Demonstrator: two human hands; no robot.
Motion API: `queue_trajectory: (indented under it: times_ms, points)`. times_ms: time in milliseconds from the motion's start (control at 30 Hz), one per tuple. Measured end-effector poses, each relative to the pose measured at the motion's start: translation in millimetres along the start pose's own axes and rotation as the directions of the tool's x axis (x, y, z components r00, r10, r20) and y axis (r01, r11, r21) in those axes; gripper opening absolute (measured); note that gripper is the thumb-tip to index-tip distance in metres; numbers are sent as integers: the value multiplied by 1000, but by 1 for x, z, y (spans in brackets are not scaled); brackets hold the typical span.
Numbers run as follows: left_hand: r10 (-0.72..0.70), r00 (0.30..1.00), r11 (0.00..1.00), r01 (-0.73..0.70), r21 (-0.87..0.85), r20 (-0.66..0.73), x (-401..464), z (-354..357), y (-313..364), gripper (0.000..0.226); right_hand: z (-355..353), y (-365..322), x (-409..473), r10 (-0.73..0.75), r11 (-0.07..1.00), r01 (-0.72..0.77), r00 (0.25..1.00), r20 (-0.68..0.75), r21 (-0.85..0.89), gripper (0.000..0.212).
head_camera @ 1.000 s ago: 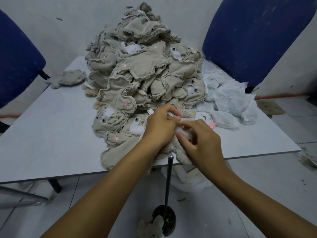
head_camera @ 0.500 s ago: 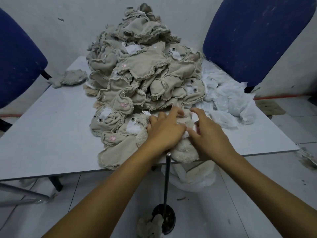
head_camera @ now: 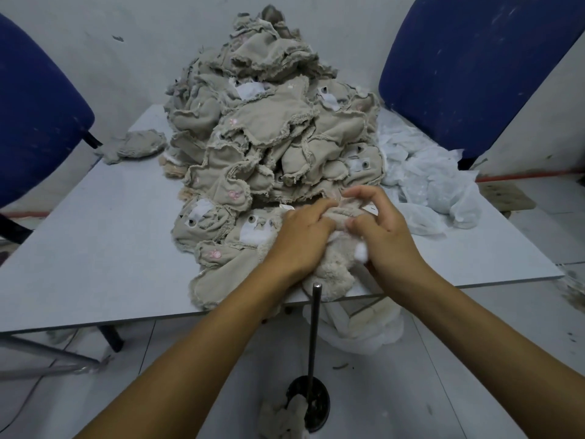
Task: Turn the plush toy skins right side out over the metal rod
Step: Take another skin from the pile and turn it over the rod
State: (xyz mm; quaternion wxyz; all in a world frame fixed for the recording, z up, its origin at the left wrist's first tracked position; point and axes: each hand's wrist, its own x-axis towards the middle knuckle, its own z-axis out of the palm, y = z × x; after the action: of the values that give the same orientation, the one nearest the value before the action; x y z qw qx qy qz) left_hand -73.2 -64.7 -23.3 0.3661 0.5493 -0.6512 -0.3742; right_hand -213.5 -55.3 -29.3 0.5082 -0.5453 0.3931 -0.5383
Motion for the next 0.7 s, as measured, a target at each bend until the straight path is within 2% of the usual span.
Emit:
queue_trajectory:
  times_ms: [67,100,167,200,267,333,400,433,500,567,600,633,700]
  points:
    - [-80,977,972,121,-202,199,4,-10,-1,62,-1,-2,4,76,989,-72,997,-28,127,39]
    - [-66,962,959,135,-249,267,5,-16,-1,65,-2,-4,5,96,983,-89,995,-36,161,40]
    - [-14,952,975,81,-208,304,7,-24,-1,63,-3,-8,8,95,971,-89,995,-18,222,40]
    - [18,966,988,22,-153,258,8,-25,-2,57,-2,-10,8,88,966,-88,996,10,243,39]
    - [101,993,995,-99,-32,65,7,-27,-2,41,2,-12,7,69,969,-87,994,84,233,35]
    - [229,966,969,-215,123,-117,3,-25,2,35,6,-10,7,27,986,-44,994,105,159,28]
    - [285,941,947,-246,207,-184,0,-21,6,34,8,-11,6,-10,993,1,997,73,119,24]
    - [255,956,959,-231,163,-147,2,-21,7,36,8,-14,6,-25,992,16,998,63,129,24]
    - [108,992,989,-100,-113,65,6,-28,12,46,2,-19,8,-55,989,43,995,78,143,27]
    - [5,958,930,100,-353,287,9,-38,15,60,-8,-24,11,-108,992,100,988,111,71,31]
    - [4,943,909,135,-394,333,9,-40,15,63,-13,-28,13,-127,992,123,983,129,39,33]
    - [23,944,914,113,-389,329,7,-41,16,61,-17,-31,14,-130,991,126,980,153,35,33]
    - [86,980,970,-42,-241,177,3,-37,20,50,-20,-36,14,-126,992,118,969,214,47,33]
